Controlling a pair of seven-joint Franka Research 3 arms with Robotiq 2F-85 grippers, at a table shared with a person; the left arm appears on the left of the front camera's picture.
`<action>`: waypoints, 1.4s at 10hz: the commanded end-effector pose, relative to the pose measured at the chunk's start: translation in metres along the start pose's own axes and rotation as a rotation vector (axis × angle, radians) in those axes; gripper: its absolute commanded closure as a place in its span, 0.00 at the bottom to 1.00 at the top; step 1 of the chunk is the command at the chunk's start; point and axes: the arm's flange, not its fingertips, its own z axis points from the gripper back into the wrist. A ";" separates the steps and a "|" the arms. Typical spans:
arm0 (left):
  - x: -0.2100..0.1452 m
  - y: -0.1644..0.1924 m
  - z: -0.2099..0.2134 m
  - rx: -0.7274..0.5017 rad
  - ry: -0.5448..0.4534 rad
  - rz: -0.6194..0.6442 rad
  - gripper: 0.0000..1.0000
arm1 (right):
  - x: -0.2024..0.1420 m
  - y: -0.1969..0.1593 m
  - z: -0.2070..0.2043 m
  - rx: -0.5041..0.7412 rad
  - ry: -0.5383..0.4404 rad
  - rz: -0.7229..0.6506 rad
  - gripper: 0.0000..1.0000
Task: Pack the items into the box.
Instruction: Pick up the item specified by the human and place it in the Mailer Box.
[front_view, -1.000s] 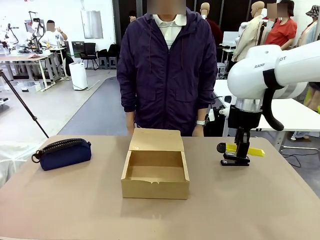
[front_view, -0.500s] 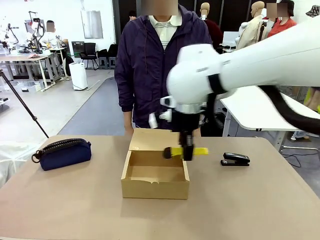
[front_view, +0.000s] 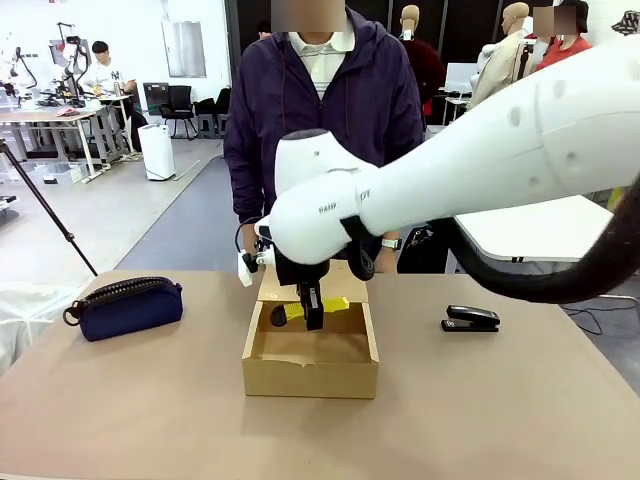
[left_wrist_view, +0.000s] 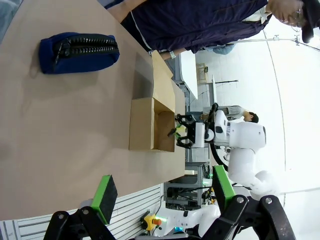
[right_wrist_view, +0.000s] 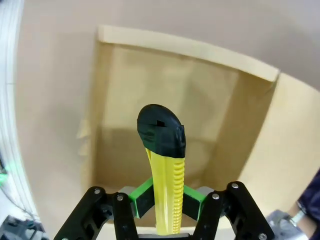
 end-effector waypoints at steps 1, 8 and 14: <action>0.000 -0.002 0.000 -0.020 -0.008 0.000 0.00 | -0.003 0.003 -0.008 -0.062 0.047 -0.067 1.00; 0.000 -0.002 0.000 -0.020 -0.008 0.000 0.00 | -0.006 0.007 -0.013 0.011 -0.019 -0.083 0.00; 0.000 -0.002 0.000 -0.020 -0.008 0.000 0.00 | -0.012 0.007 -0.009 0.024 0.000 -0.110 0.00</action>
